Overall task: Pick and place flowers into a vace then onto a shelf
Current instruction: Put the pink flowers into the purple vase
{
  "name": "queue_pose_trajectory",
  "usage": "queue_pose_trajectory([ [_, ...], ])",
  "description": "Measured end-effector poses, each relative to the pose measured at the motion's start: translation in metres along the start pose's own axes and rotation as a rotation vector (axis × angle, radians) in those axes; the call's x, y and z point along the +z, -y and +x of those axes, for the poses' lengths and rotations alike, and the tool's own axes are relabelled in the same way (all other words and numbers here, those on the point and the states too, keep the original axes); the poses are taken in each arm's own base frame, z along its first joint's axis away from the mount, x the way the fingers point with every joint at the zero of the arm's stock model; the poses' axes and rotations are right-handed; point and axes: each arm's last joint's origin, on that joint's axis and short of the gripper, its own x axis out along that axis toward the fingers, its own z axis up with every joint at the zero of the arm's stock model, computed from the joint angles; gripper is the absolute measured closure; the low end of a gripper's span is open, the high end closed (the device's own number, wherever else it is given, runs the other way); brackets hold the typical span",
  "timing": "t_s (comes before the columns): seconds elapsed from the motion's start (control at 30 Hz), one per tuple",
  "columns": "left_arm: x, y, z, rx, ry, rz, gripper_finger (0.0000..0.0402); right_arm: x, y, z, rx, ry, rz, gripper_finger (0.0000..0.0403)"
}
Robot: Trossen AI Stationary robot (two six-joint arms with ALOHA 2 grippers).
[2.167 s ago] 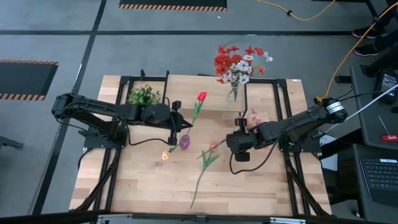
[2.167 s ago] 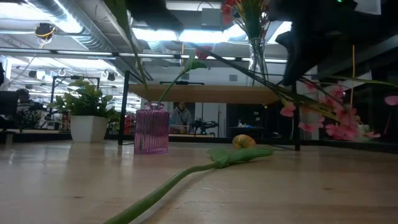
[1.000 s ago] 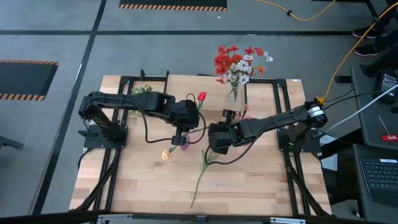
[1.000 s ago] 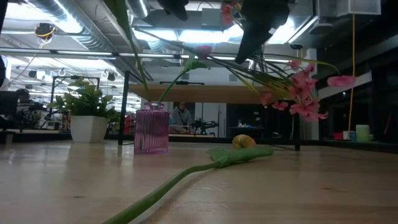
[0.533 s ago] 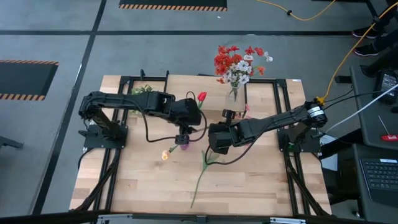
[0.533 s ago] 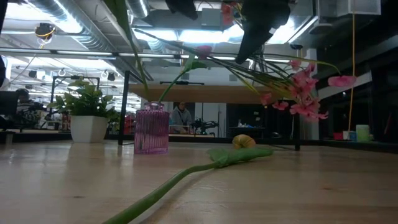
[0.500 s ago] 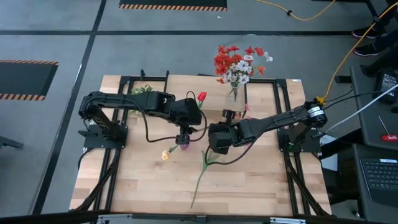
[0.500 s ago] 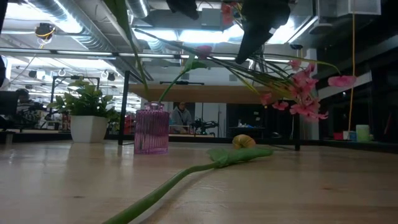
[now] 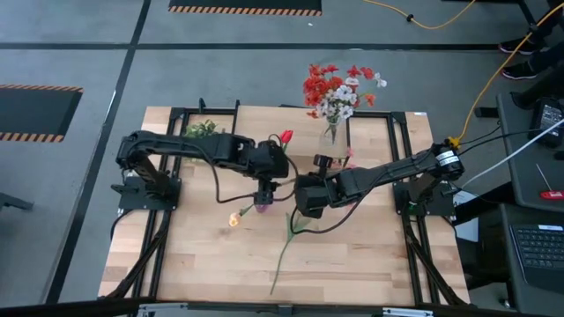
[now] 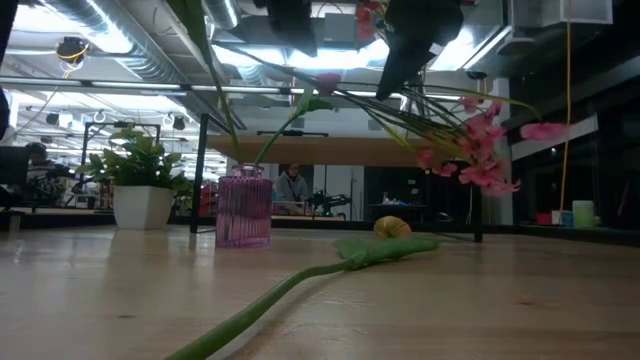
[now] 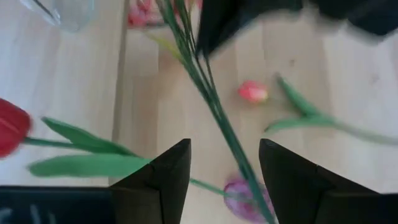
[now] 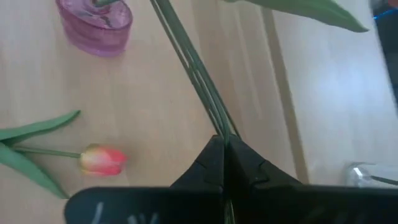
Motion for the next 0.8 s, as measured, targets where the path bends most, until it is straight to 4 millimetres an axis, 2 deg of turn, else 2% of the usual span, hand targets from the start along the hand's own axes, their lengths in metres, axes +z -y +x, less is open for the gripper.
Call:
queue_pose_trajectory([
  [0.1, -0.001, 0.0, 0.011, 0.025, -0.031, 0.01, 0.0219, 0.0, 0.001, 0.0, -0.039, 0.008, -0.006, 0.0403],
  [0.27, 0.0, -0.001, 0.015, 0.048, -0.039, 0.028, 0.0218, 0.003, 0.001, 0.0, -0.036, 0.031, -0.028, 0.0403],
  [0.8, 0.0, -0.002, 0.015, 0.077, -0.042, 0.027, 0.0217, 0.017, 0.001, -0.005, -0.017, 0.137, -0.058, 0.0403],
])
